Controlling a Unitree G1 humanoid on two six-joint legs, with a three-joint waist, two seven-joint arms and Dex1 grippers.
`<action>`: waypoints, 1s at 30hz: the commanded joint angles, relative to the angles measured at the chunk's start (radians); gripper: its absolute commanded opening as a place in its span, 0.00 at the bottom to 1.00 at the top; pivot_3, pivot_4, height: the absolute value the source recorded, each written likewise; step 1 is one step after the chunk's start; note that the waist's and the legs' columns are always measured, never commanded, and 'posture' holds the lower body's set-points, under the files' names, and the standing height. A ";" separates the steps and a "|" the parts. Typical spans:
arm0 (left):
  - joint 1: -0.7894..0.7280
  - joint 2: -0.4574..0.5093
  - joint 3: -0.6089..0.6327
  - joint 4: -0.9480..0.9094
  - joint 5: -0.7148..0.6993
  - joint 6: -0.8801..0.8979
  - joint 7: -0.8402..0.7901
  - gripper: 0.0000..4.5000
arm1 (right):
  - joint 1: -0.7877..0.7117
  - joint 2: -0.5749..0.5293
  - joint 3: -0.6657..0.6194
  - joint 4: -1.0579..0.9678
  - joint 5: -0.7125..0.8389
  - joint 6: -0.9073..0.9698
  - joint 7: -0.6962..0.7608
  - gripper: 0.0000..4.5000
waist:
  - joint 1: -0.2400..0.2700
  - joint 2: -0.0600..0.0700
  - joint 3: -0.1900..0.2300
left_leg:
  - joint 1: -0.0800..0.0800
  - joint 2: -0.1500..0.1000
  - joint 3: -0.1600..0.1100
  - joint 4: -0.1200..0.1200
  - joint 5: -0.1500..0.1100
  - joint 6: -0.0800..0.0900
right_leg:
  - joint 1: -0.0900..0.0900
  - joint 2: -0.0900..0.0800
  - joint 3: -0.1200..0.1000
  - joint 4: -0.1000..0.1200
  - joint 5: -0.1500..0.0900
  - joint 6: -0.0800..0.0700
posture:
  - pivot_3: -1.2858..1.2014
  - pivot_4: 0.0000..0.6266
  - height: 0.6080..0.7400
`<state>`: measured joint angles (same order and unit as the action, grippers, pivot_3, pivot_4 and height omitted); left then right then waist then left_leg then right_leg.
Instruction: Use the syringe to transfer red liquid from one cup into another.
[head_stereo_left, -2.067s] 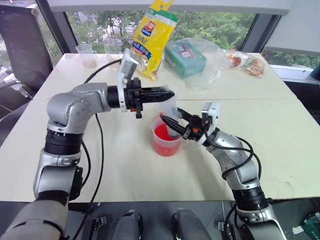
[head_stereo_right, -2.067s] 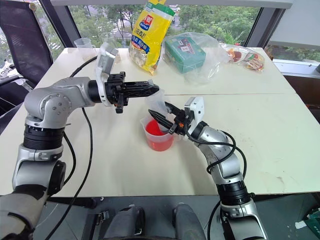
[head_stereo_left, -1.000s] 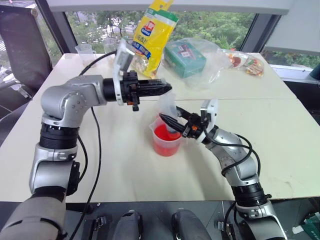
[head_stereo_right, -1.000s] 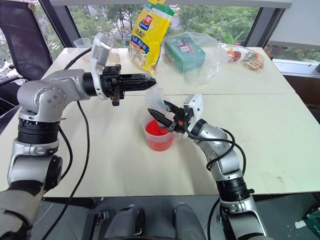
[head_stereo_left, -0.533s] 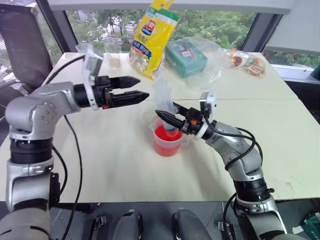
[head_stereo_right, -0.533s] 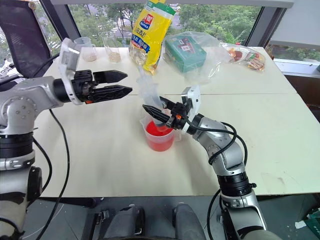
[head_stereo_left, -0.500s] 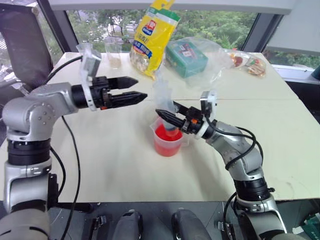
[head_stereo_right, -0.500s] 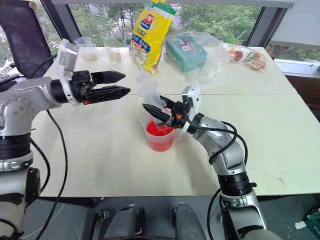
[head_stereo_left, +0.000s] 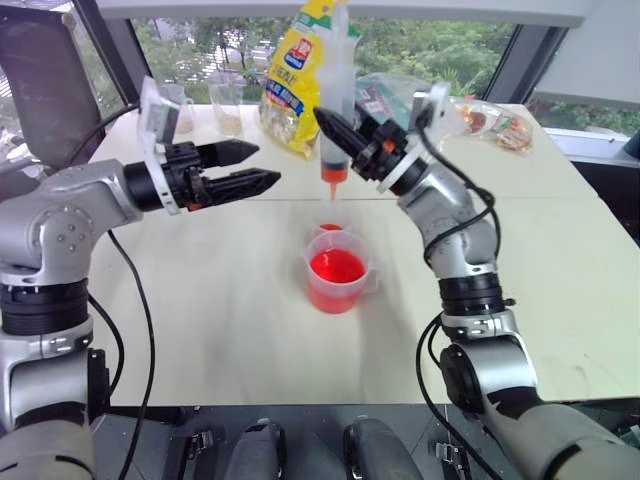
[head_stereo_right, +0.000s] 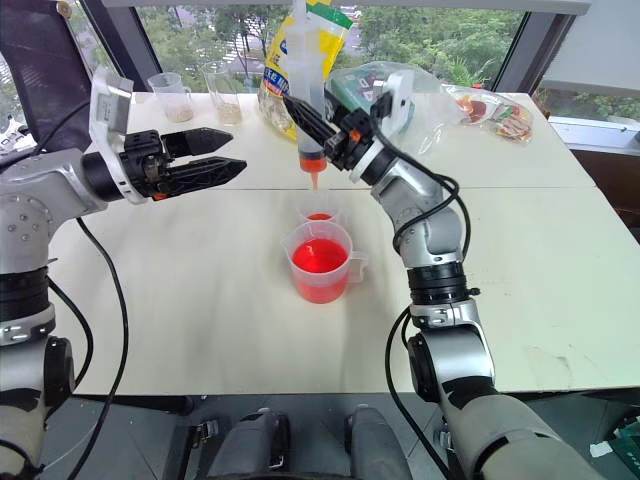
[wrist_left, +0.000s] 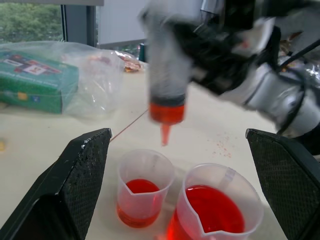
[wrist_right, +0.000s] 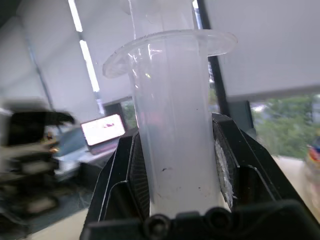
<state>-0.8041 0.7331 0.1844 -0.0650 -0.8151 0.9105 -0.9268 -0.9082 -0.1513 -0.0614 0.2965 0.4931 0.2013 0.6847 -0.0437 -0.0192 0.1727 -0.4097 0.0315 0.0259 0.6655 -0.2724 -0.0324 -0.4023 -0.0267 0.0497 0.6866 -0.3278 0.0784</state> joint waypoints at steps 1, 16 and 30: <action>-0.053 -0.015 0.002 0.001 0.007 -0.034 0.003 0.99 | -0.018 0.025 0.008 0.099 -0.062 -0.134 0.023 0.30 | 0.000 0.000 0.000 | -0.001 0.000 0.000 0.000 0.000 0.000 | -0.001 0.000 0.000 0.000 0.000 0.000 | 0.52 0.24 1.00; -0.262 -0.157 -0.116 0.214 0.126 -0.164 -0.078 0.99 | 0.096 0.061 0.037 0.116 -0.133 -0.206 0.030 0.30 | -0.002 0.000 0.000 | -0.001 0.000 0.001 0.000 0.001 -0.002 | -0.002 0.001 0.001 0.001 0.000 0.000 | 0.52 0.24 1.00; -0.329 -0.258 -0.161 0.402 0.247 -0.274 -0.112 0.99 | 0.089 0.053 0.039 0.095 -0.134 -0.194 0.027 0.30 | -0.001 0.000 0.000 | -0.001 0.000 0.001 0.000 0.001 -0.002 | -0.002 0.001 0.001 0.001 0.000 0.000 | 0.52 0.24 1.00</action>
<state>-1.0999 0.4740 0.0148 0.3332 -0.5800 0.6618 -1.0271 -0.7939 -0.1004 -0.0170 0.4527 0.3538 0.0156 0.7094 -0.0448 -0.0191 0.1727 -0.4106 0.0316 0.0271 0.6655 -0.2713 -0.0342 -0.4046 -0.0261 0.0504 0.6878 -0.3278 0.0784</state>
